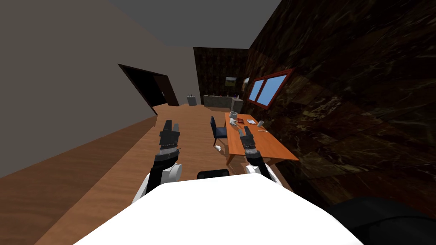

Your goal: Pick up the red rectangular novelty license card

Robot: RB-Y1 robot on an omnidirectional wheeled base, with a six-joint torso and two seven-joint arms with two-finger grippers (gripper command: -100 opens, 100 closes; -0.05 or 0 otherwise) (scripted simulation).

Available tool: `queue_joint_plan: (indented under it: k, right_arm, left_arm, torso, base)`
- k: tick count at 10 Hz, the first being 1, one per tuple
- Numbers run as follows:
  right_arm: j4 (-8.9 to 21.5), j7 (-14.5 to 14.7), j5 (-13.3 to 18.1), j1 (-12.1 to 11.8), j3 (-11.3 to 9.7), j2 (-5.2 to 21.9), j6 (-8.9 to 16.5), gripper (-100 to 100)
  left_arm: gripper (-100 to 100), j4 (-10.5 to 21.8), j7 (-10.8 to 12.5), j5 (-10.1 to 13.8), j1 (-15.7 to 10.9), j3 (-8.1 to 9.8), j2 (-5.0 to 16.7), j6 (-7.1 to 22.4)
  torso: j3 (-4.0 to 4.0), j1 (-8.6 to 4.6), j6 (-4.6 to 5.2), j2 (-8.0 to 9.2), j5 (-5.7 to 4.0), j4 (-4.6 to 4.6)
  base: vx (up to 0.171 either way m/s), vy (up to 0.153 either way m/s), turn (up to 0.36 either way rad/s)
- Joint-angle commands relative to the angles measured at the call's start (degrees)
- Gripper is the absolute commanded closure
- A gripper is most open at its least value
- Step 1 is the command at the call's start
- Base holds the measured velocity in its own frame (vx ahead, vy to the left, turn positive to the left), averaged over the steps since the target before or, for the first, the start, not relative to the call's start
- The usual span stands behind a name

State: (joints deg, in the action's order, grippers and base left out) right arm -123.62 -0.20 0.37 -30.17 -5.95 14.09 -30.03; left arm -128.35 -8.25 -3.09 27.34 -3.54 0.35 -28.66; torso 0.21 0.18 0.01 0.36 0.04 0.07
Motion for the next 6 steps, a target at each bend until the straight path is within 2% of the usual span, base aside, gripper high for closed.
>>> queue_joint_plan:
  k: [1,2,4,5,6]
  right_arm:
    - [2.24,-0.50,0.46,-1.61,-2.76,2.86,1.26,-100]
    - [2.24,-0.50,0.46,-1.61,-2.76,3.71,1.26,-100]
    - [5.26,-1.35,0.84,-3.49,-5.96,7.46,2.90,-100]
    - [5.44,-1.35,0.84,-3.49,-5.96,8.07,2.90,-100]
    - [7.08,-1.77,1.04,-4.47,-7.62,10.08,3.74,-100]
  left_arm:
    - [0,0.00,0.00,0.00,0.00,0.00,0.00,0.00]
    - [0,0.00,0.00,0.00,0.00,0.00,0.00,0.00]
    - [0,0.00,0.00,0.00,0.00,0.00,0.00,0.00]
    - [0,0.00,0.00,0.00,0.00,0.00,0.00,0.00]
    - [0,0.00,0.00,0.00,0.00,0.00,0.00,0.00]
  torso:
    - [0.00,0.00,0.00,0.00,0.00,0.00]
    - [0.06,0.02,0.00,0.10,0.00,0.03]
    - [0.00,0.01,0.00,-0.01,0.00,0.01]
    - [0.01,0.05,-0.01,0.01,0.01,0.01]
    - [-0.02,-0.01,0.00,-0.05,0.00,0.00]
  base:
    - [-0.127,0.051,0.004]
    - [-0.093,0.049,0.001]
    - [-0.087,0.061,0.005]
    - [-0.074,0.046,0.000]
    - [-0.068,0.036,0.009]
